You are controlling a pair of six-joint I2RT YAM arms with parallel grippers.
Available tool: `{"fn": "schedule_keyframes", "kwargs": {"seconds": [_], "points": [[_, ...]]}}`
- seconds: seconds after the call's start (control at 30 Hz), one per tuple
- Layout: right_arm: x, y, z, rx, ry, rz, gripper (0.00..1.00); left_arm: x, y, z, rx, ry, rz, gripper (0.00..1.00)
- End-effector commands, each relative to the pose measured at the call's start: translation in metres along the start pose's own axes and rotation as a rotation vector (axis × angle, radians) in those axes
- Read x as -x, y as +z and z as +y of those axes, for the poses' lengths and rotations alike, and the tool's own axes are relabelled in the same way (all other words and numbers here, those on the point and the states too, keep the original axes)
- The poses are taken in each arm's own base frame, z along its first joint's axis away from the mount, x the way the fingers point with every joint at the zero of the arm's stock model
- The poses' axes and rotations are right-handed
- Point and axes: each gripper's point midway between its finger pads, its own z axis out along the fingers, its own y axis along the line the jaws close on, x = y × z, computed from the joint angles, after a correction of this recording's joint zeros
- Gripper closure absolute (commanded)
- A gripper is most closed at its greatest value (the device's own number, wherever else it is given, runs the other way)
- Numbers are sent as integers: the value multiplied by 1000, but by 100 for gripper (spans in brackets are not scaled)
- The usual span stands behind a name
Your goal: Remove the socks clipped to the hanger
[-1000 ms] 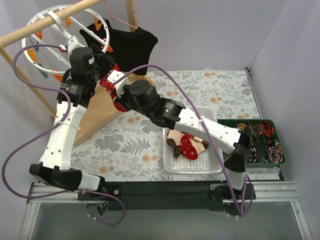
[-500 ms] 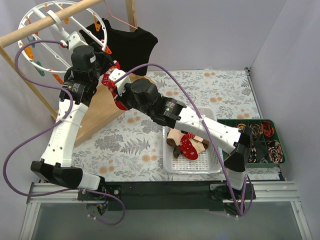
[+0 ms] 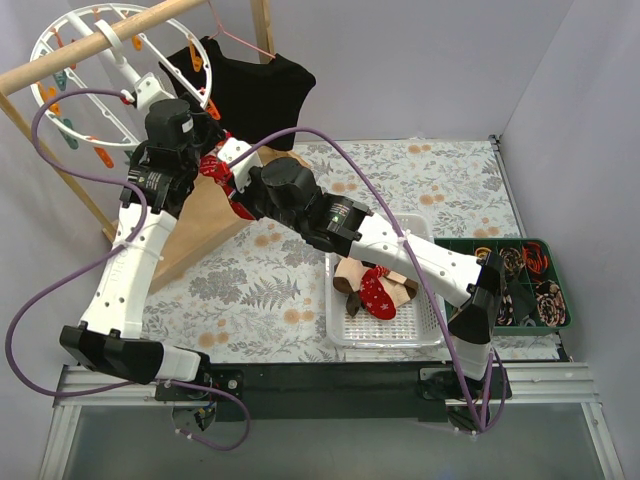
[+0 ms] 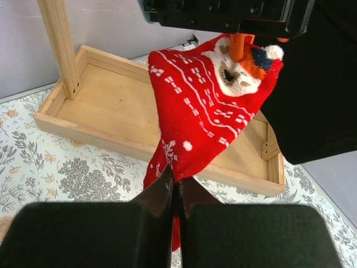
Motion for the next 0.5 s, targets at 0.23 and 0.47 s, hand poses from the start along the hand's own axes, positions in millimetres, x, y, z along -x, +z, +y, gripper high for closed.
{"fn": "schedule_keyframes", "kwargs": {"seconds": [0.23, 0.47], "points": [[29, -15, -3, 15, 6, -96, 99, 21, -17, 11, 77, -135, -54, 47], [27, -14, -3, 18, -15, -99, 99, 17, -27, 21, 92, -103, -43, 47]]}}
